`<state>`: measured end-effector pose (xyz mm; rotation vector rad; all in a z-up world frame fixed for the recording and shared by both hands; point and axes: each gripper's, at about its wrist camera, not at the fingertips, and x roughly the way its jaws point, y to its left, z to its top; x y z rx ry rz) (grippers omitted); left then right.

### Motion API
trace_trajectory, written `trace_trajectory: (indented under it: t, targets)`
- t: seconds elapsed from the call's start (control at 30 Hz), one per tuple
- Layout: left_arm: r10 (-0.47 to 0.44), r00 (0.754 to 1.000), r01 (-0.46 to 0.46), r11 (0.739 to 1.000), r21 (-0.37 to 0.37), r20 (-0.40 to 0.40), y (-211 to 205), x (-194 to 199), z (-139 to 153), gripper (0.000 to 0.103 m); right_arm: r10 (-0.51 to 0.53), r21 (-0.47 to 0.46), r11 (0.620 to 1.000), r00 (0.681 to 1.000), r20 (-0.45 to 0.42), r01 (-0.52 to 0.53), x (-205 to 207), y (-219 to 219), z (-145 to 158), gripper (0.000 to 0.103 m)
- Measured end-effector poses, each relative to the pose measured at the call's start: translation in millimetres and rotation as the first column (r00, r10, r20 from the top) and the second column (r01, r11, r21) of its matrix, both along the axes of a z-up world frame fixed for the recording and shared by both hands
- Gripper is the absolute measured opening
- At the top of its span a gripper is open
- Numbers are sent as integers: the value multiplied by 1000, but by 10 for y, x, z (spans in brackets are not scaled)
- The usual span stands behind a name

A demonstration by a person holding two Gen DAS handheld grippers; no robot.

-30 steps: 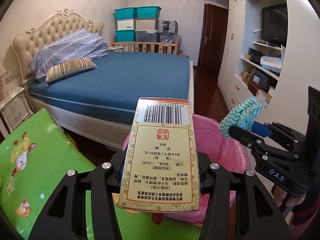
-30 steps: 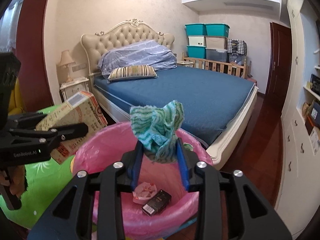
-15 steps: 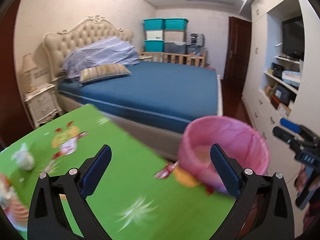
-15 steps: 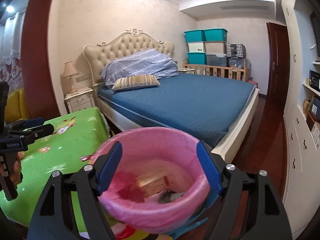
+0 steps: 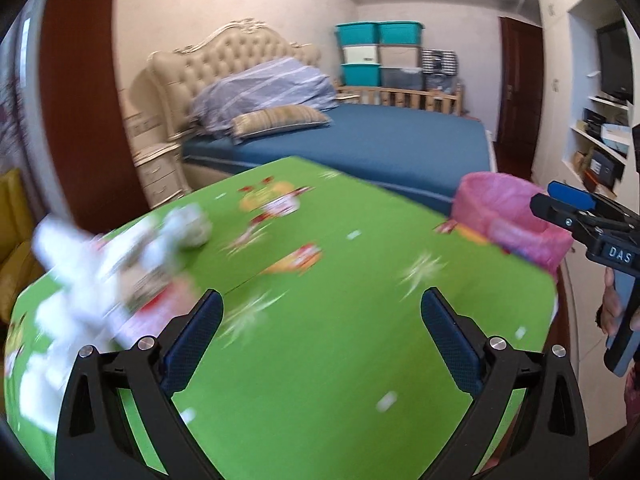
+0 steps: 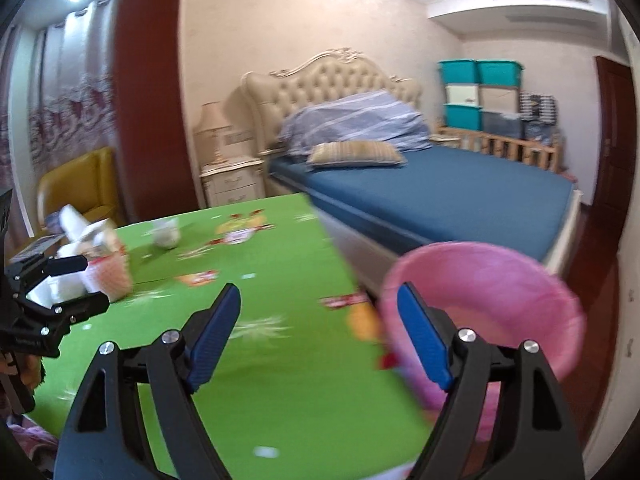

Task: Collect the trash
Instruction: 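Grasp a white foam block with the left tool while the right tool grasps the white paper wrapper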

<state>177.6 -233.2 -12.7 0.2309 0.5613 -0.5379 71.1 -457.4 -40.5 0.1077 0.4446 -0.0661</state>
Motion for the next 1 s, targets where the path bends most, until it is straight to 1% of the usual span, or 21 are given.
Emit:
trace_trajectory:
  t: [0.1,0.13,0.2,0.3,0.4,0.5,0.67,0.73,0.87,1.0]
  targets:
    - [59,998,-59,998,-1,2,404,-53,-28,94,64,15,998,997,-37,-64,153,394,-95,78]
    - [93,996,-93,996,0,6,607,-93,-48,94,82,16,997,996,-47,-81,191,519,-124,78]
    - [133,991,-133,991,4,14,839,-150,-71,94,124,13,992,989,-75,-123,276,812,-208,78]
    - [210,977,-210,978,5,28,1273,-239,-103,94,172,0,985,979,-106,-173,396,1200,-292,78]
    - [264,964,-264,964,-5,18,1599,-278,-128,94,221,-8,975,968,-122,-224,475,1556,-342,78]
    - [335,942,-335,942,-16,7,1951,-305,-182,94,259,-21,964,956,-134,-265,528,1854,-365,78]
    - [422,907,-422,906,-34,-18,2350,-286,-249,94,307,-35,948,938,-160,-316,620,2218,-397,78]
    - [447,894,-448,893,-40,-31,2487,-278,-281,94,314,-39,945,935,-166,-324,641,2293,-409,78]
    - [465,884,-467,884,-35,-41,2620,-234,-310,94,321,-46,941,929,-184,-334,719,2402,-429,78]
    - [471,880,-472,882,-3,-53,2652,-127,-343,94,332,-46,937,923,-193,-346,791,2496,-423,78]
